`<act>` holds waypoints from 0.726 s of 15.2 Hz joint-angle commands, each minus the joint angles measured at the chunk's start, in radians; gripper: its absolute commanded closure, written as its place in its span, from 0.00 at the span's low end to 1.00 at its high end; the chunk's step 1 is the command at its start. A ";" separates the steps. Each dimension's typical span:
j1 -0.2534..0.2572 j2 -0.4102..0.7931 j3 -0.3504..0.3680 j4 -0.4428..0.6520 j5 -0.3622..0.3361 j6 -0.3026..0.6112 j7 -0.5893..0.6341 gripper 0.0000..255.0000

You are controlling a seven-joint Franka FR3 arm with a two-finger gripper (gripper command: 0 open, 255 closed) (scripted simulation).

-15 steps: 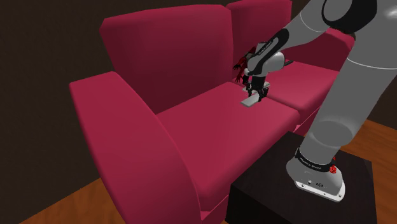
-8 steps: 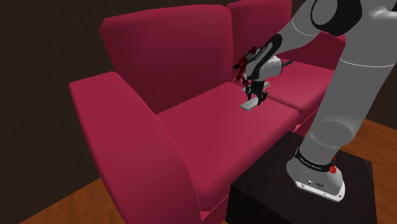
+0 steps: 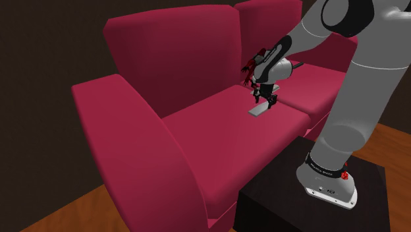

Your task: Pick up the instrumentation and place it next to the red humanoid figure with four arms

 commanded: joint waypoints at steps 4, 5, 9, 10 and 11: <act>0.003 -0.037 -0.007 0.005 -0.037 -0.035 0.027 0.00; 0.004 -0.072 -0.012 0.011 -0.071 -0.071 0.051 0.00; 0.000 -0.131 -0.009 0.026 -0.119 -0.136 0.087 0.00; 0.000 -0.131 -0.009 0.026 -0.120 -0.136 0.087 0.00; 0.000 -0.131 -0.009 0.026 -0.119 -0.136 0.087 0.00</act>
